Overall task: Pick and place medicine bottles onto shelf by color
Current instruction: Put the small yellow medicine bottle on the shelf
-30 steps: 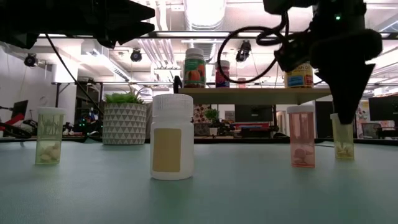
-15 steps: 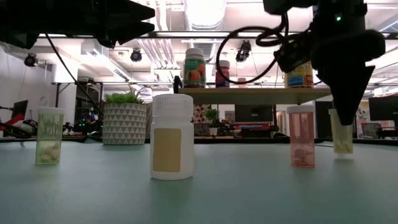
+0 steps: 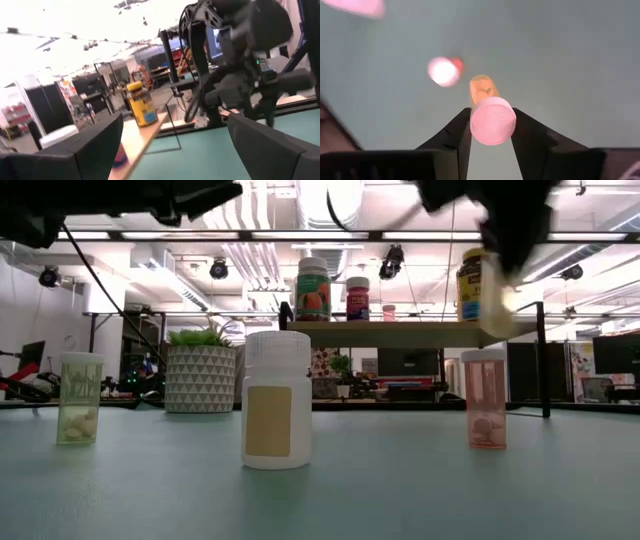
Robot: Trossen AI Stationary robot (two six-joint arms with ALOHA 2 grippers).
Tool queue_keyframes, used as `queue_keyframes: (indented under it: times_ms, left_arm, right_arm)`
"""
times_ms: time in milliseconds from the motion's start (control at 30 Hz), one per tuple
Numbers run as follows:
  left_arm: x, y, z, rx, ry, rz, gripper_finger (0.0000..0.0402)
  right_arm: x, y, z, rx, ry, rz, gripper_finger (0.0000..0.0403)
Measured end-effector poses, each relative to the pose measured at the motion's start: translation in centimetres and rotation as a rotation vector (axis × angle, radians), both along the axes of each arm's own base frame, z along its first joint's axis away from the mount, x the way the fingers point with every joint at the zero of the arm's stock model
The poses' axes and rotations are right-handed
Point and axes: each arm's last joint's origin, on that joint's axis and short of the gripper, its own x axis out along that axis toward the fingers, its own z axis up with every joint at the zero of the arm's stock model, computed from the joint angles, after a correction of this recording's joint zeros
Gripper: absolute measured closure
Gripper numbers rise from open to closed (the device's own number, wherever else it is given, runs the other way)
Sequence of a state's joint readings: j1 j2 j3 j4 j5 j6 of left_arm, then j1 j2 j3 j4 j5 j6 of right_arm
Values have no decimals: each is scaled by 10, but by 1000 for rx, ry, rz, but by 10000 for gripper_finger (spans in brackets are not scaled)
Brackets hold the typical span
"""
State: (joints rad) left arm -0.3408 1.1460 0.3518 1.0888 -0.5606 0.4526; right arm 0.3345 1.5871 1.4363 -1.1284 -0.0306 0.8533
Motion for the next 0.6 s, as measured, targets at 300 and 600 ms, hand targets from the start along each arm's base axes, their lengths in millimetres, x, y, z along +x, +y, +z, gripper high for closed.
queue_keyframes:
  times_ms: [300,600]
  left_arm:
    - [-3,1,10,59,-25,21,61]
    - [-4,1,10,64,-24,22,61]
  right_arm:
    - [9,-34,75,-130,-113,35,298]
    - [-5,-128,124,-306,-70,-44,297]
